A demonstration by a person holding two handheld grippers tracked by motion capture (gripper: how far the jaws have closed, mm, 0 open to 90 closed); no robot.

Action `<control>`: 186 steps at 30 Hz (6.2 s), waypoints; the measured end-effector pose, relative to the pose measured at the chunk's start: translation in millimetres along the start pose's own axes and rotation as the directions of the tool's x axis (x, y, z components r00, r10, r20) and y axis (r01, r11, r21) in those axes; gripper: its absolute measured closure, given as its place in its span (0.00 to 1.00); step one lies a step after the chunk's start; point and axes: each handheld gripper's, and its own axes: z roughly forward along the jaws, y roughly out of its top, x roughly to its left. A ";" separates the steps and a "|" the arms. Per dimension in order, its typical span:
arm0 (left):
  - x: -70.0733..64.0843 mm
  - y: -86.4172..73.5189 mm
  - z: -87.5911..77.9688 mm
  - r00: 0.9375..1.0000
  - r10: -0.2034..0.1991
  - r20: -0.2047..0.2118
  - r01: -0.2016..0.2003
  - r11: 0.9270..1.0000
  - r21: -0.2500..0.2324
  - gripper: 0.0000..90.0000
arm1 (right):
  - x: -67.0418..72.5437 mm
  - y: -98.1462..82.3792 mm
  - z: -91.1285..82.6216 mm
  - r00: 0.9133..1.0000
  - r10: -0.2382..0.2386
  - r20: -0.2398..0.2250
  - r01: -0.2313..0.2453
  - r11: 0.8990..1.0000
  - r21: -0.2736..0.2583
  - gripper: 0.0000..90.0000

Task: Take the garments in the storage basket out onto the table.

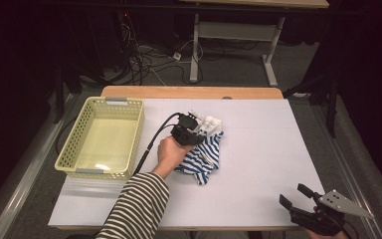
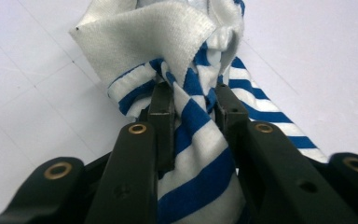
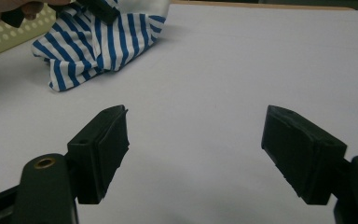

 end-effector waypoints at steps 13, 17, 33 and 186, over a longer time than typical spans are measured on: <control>6.1 -5.9 18.4 1.000 -0.029 0.005 0.029 0.999 0.034 0.78 | 0.2 0.2 0.2 1.000 -0.001 -0.002 0.001 1.000 0.002 0.26; 7.3 -5.3 15.9 1.000 -0.031 -0.003 0.031 0.999 0.024 0.67 | -0.3 0.1 0.2 1.000 0.003 -0.002 -0.003 1.000 0.003 0.26; 7.9 -2.9 -18.1 0.999 -0.031 -0.034 0.030 0.999 -0.042 0.44 | 0.0 0.4 0.8 1.000 0.000 -0.003 0.000 1.000 0.008 0.26; 18.5 -122.5 -168.8 0.998 -0.006 -0.063 -0.011 0.967 -0.254 0.44 | 0.5 0.4 0.5 1.000 0.005 0.004 -0.005 1.000 0.008 0.26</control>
